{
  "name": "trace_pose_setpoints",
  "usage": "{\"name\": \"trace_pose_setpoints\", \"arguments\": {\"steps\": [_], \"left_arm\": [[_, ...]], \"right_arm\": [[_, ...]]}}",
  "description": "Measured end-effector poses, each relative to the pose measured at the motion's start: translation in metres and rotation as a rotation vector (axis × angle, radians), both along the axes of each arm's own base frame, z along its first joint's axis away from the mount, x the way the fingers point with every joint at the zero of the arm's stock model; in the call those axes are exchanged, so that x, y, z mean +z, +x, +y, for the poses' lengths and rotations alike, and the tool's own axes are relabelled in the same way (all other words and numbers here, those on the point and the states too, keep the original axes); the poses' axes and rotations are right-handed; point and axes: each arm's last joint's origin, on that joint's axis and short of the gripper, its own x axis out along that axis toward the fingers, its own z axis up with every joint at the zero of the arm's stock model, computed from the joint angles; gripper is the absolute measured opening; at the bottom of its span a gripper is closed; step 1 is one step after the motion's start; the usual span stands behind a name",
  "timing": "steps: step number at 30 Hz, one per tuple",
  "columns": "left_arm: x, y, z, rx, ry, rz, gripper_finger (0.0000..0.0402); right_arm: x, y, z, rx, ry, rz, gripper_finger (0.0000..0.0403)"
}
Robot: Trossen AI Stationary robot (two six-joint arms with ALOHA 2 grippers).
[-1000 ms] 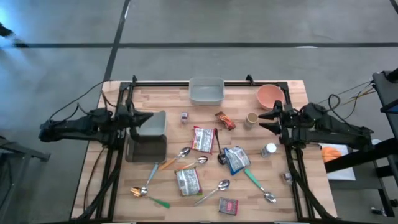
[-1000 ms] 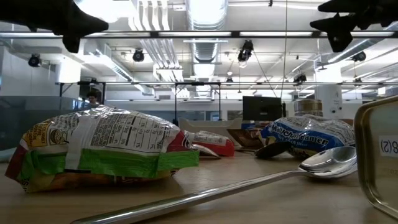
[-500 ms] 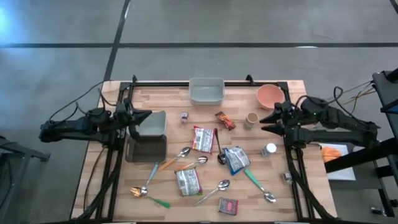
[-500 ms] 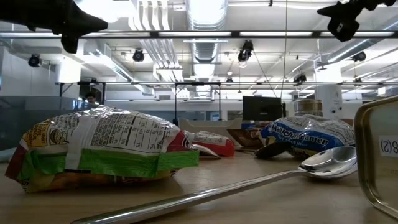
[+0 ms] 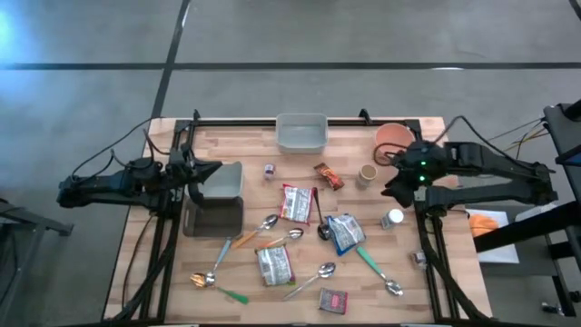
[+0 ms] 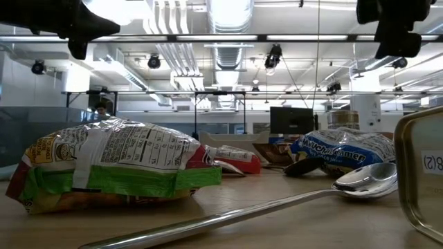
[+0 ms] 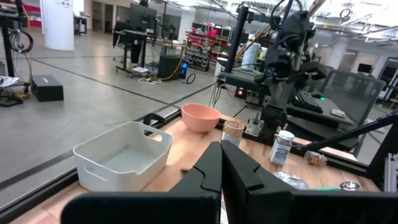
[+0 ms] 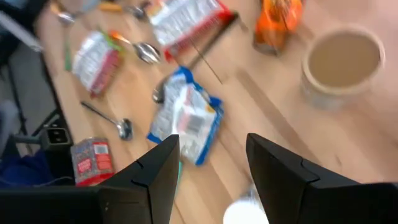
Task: Pick & Place Food Item
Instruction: Put the white spice bottle into the top gray bin
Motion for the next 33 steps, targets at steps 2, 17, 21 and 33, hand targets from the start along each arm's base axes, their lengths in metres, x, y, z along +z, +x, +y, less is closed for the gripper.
{"name": "trace_pose_setpoints", "arguments": {"steps": [2, 17, 21, 33], "left_arm": [[0.000, 0.000, 0.000, 0.000, 0.000, 0.000, 0.0000], [0.000, 0.000, 0.000, 0.000, 0.004, 0.006, 0.0000], [0.000, 0.000, 0.000, -0.001, 0.032, 0.015, 0.0000], [0.000, 0.000, 0.000, -0.001, 0.058, 0.020, 0.0000]], "right_arm": [[-0.001, 0.005, -0.001, -0.046, 0.039, 0.056, 0.0186], [-0.029, 0.010, -0.001, -0.262, 0.195, 0.422, 0.0186], [-0.030, 0.006, 0.000, -0.277, 0.238, 0.484, 0.0186], [-0.032, 0.005, 0.005, -0.279, 0.326, 0.517, 0.0186]]}}
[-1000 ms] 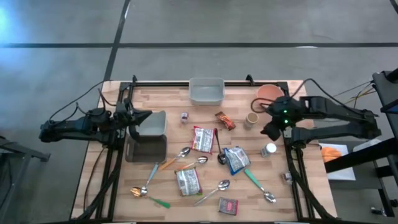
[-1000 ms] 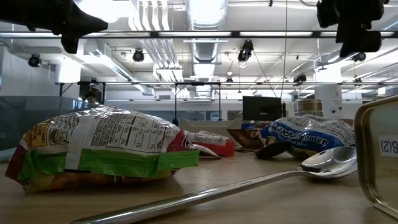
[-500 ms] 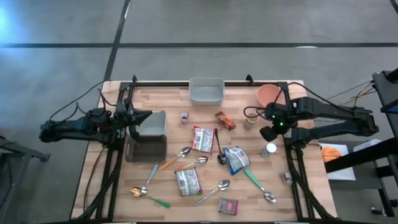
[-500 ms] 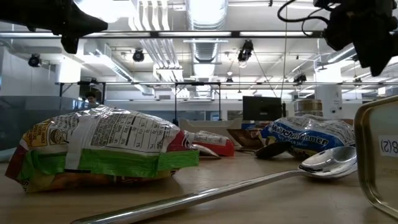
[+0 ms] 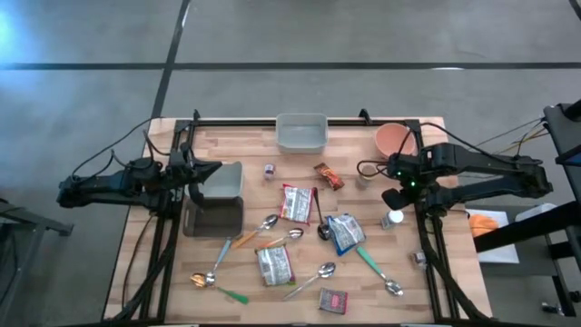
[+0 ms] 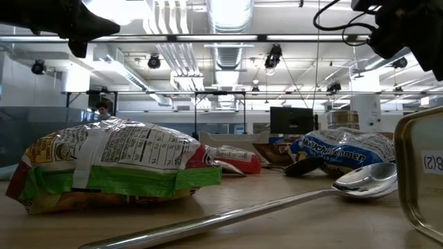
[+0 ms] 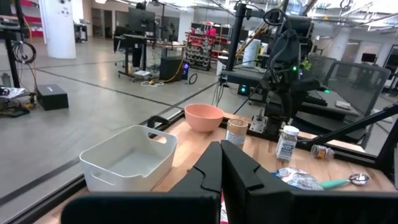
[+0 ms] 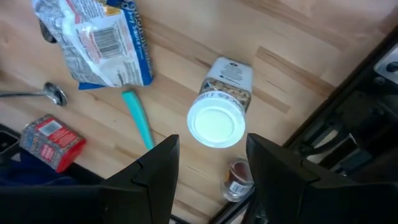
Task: Pick & Place Food Item
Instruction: Put the white spice bottle into the top gray bin
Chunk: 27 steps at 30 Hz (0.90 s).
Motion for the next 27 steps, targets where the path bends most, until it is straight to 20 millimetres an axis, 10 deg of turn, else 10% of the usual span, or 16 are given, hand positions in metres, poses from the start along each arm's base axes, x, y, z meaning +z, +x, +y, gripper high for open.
{"name": "trace_pose_setpoints", "arguments": {"steps": [27], "left_arm": [[0.000, 0.000, 0.000, 0.001, 0.017, 0.010, 0.0000]], "right_arm": [[-0.004, 0.007, 0.035, -0.051, -0.146, 0.070, 0.0185]]}}
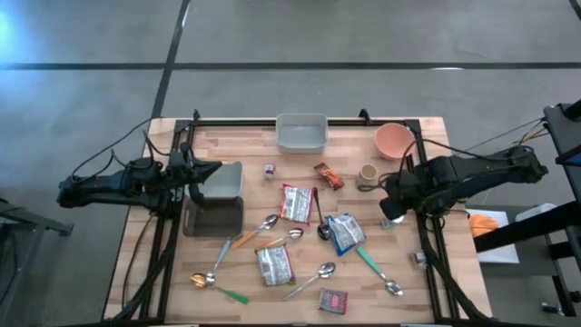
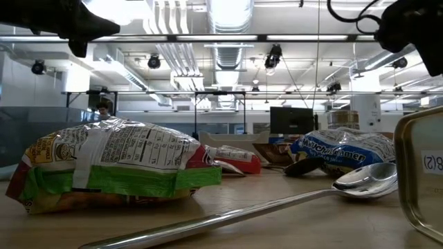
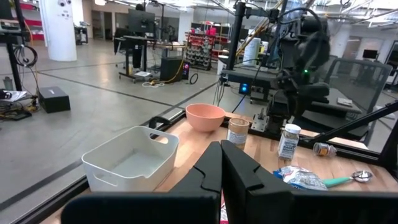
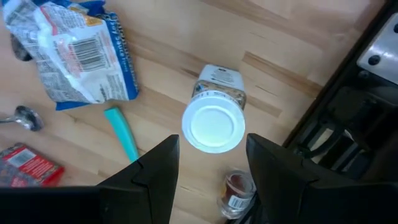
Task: Pick & Place Food Item
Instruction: Put the white spice bottle into the top gray bin
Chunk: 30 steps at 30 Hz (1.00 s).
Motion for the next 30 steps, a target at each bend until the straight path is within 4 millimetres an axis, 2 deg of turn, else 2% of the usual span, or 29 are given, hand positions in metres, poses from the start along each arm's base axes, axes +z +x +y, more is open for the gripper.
{"name": "trace_pose_setpoints", "arguments": {"steps": [6, 14, 30], "left_arm": [[0.000, 0.000, 0.000, 0.000, 0.000, 0.000, 0.0000], [0.000, 0.000, 0.000, 0.000, 0.003, -0.004, 0.0000], [0.001, 0.000, 0.000, -0.001, 0.025, 0.002, 0.0000]], "right_arm": [[-0.004, 0.002, 0.007, -0.016, -0.017, 0.032, 0.0185], [-0.005, 0.004, 0.004, 0.020, -0.123, 0.013, 0.0185], [-0.013, 0.004, 0.006, 0.092, -0.077, 0.023, 0.0185]]}}
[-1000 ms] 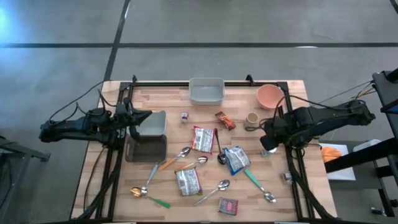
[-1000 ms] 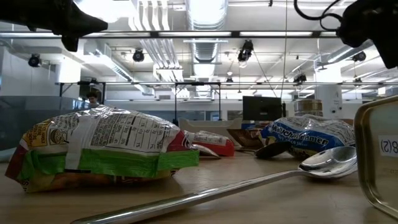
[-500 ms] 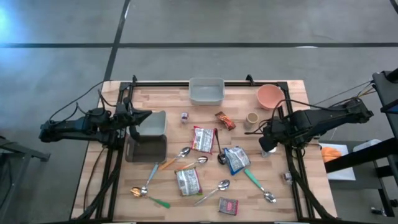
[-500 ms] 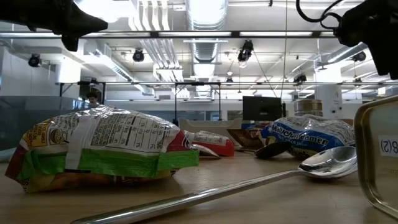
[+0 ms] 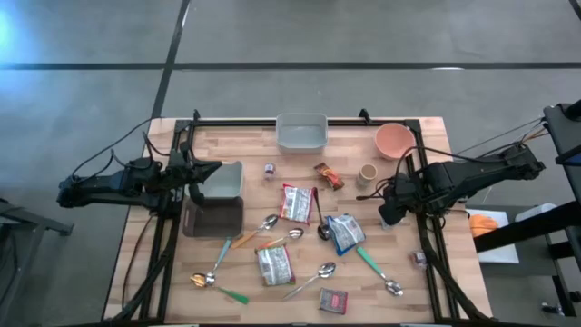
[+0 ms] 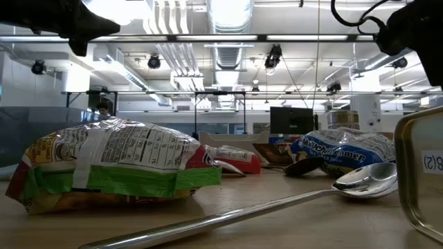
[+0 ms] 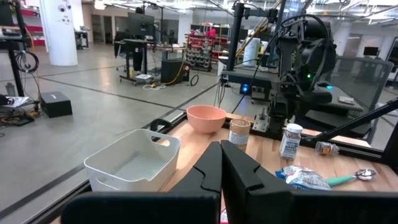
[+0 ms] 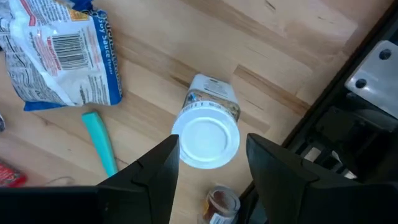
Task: Pick & Place Food Item
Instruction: Put the white spice bottle into the top gray bin
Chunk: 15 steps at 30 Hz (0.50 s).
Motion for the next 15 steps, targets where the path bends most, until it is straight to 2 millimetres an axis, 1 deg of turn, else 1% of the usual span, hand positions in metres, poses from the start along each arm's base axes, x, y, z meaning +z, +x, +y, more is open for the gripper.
{"name": "trace_pose_setpoints", "arguments": {"steps": [6, 15], "left_arm": [[-0.0001, 0.0000, 0.0000, 0.000, 0.000, 0.000, 0.0000], [-0.0001, 0.0000, 0.0000, 0.000, 0.000, 0.001, 0.0000]], "right_arm": [[-0.0097, -0.0023, -0.0002, -0.006, 0.006, 0.036, 0.0185], [-0.0106, -0.0026, 0.0001, -0.011, 0.018, 0.041, 0.0185]]}}
